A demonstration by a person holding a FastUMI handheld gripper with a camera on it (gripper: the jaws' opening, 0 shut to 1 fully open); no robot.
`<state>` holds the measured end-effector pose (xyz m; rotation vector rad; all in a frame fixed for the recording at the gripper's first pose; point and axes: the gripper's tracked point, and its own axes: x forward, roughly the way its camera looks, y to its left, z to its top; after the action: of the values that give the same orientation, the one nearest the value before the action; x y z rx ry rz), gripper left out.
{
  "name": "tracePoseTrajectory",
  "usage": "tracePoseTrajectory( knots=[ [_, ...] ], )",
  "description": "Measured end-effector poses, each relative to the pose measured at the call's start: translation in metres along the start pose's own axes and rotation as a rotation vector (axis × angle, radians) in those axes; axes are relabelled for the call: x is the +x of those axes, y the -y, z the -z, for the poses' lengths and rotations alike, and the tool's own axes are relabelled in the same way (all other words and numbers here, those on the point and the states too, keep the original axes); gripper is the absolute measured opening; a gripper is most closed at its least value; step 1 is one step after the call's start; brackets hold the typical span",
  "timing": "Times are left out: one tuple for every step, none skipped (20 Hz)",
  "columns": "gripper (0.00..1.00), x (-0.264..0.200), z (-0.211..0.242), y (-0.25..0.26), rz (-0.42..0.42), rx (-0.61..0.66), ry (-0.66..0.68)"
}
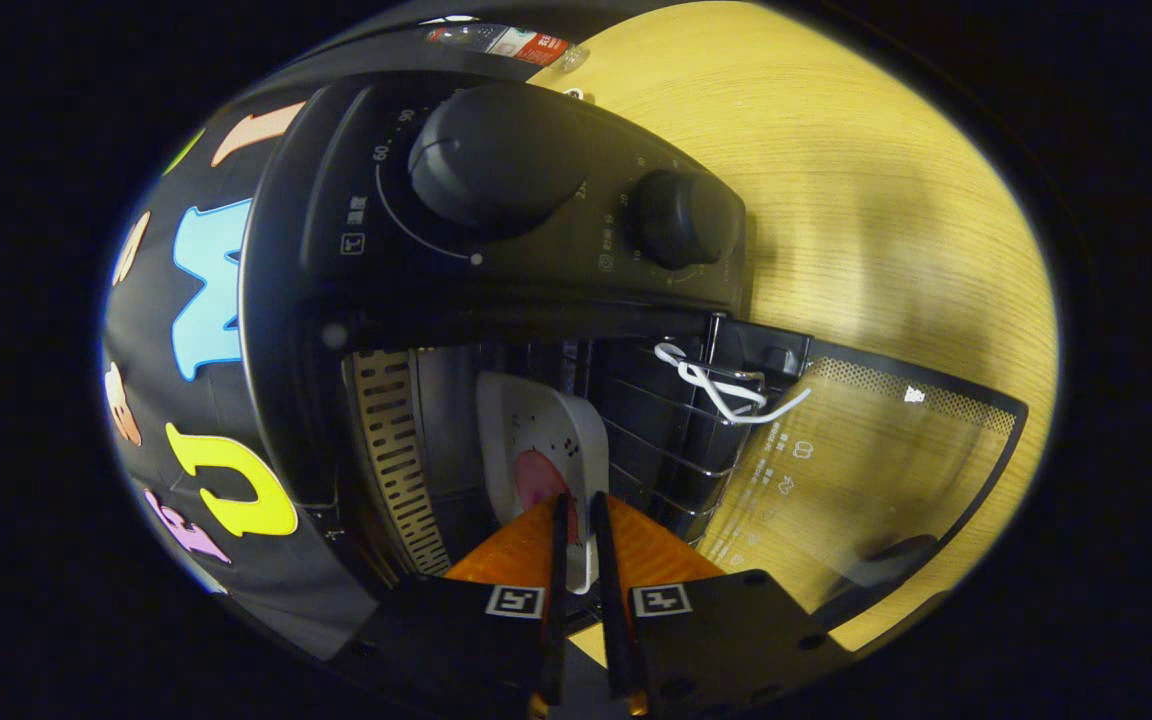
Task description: Open the toaster oven, put the food inside, and close the toaster oven door.
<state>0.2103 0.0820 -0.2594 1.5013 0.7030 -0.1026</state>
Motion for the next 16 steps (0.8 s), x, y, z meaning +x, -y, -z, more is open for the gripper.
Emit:
tracePoseTrajectory(
  knots=[
    [0.29,-0.002,0.000,-0.001,-0.006,0.008,-0.002],
    [0.39,-0.005,0.001,-0.003,-0.011,0.013,0.001],
    [0.48,-0.005,0.001,-0.002,-0.010,0.008,0.001],
    [0.57,-0.012,0.005,-0.001,-0.014,0.005,-0.009],
    [0.66,-0.017,0.008,0.002,-0.013,0.000,-0.018],
    [0.75,-0.021,0.013,0.003,-0.026,0.003,-0.028],
    [0.83,-0.028,0.016,0.004,-0.030,0.009,-0.036],
    [0.90,-0.036,0.021,0.008,-0.021,0.012,-0.042],
    [0.98,-0.041,0.024,0.011,-0.019,0.012,-0.044],
    [0.98,-0.046,0.028,0.013,-0.017,0.011,-0.050],
    [0.98,-0.052,0.032,0.014,-0.018,0.003,-0.057],
    [0.98,-0.058,0.038,0.015,-0.021,-0.012,-0.065],
    [0.98,-0.065,0.043,0.015,-0.026,-0.031,-0.073],
    [0.98,-0.071,0.049,0.013,-0.037,-0.056,-0.082],
    [0.98,-0.077,0.057,0.011,-0.050,-0.092,-0.097],
    [0.98,-0.084,0.065,0.011,-0.059,-0.141,-0.111]
  ],
)
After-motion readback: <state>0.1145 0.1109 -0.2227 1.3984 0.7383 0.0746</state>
